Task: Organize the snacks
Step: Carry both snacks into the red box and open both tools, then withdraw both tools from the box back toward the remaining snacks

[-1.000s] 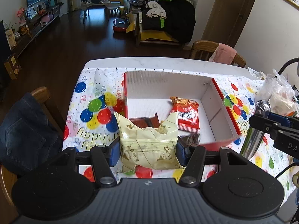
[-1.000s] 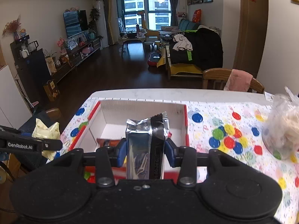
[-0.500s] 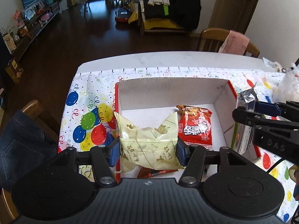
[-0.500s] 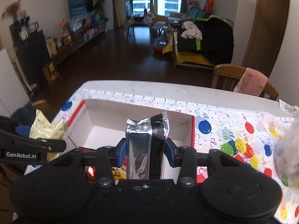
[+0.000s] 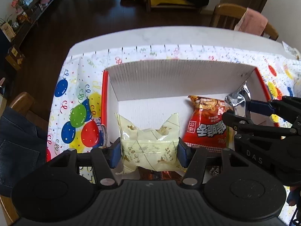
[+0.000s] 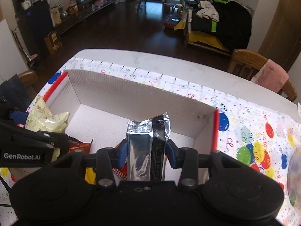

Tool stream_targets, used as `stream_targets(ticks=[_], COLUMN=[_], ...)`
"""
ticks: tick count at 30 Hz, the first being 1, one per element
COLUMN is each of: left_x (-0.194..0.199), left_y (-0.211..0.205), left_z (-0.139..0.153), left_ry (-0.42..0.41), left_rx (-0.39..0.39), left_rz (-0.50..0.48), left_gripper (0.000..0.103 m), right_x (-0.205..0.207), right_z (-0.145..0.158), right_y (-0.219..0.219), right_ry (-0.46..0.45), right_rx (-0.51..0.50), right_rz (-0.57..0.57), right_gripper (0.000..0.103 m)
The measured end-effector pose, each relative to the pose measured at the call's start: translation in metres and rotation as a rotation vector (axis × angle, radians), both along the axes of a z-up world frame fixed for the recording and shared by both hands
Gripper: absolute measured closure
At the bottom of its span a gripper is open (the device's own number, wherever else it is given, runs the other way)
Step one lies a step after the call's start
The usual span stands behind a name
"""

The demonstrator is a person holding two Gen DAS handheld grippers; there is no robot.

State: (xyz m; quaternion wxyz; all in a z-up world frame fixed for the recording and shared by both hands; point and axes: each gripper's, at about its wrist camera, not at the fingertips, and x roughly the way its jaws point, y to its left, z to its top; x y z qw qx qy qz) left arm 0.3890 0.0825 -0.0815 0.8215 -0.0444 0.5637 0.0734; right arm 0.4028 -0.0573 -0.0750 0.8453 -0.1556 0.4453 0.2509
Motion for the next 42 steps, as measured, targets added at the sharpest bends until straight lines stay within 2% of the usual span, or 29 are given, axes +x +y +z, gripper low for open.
stream_targets(ticks=[4, 13, 21, 32, 42], left_x=[0.007, 0.018, 0.017, -0.001, -0.038], left_y=[-0.002, -0.002, -0.004, -0.003, -0.005], left_z=[-0.011, -0.030, -0.030, -0.008, 0.022], left_ry=[0.025, 0.078, 0.071, -0.002, -0.096], left_rx=[0.026, 0.025, 0.023, -0.008, -0.042], left_rz=[-0.005, -0.009, -0.018, -0.014, -0.020], left_gripper=[0.046, 0.045, 0.043, 0.041, 0.041], right_x=[0.006, 0.017, 0.018, -0.005, -0.035], right_z=[-0.010, -0.028, -0.027, -0.001, 0.031], right_y=[0.005, 0.010, 0.005, -0.014, -0.039], right_ry=[0.013, 0.041, 0.051, 0.035, 0.013], right_rx=[-0.023, -0.057, -0.041, 0.026, 0.117], right_rz=[0.021, 0.034, 0.021, 0.014, -0.016], right_gripper=[0.062, 0.062, 0.060, 0.049, 0.041])
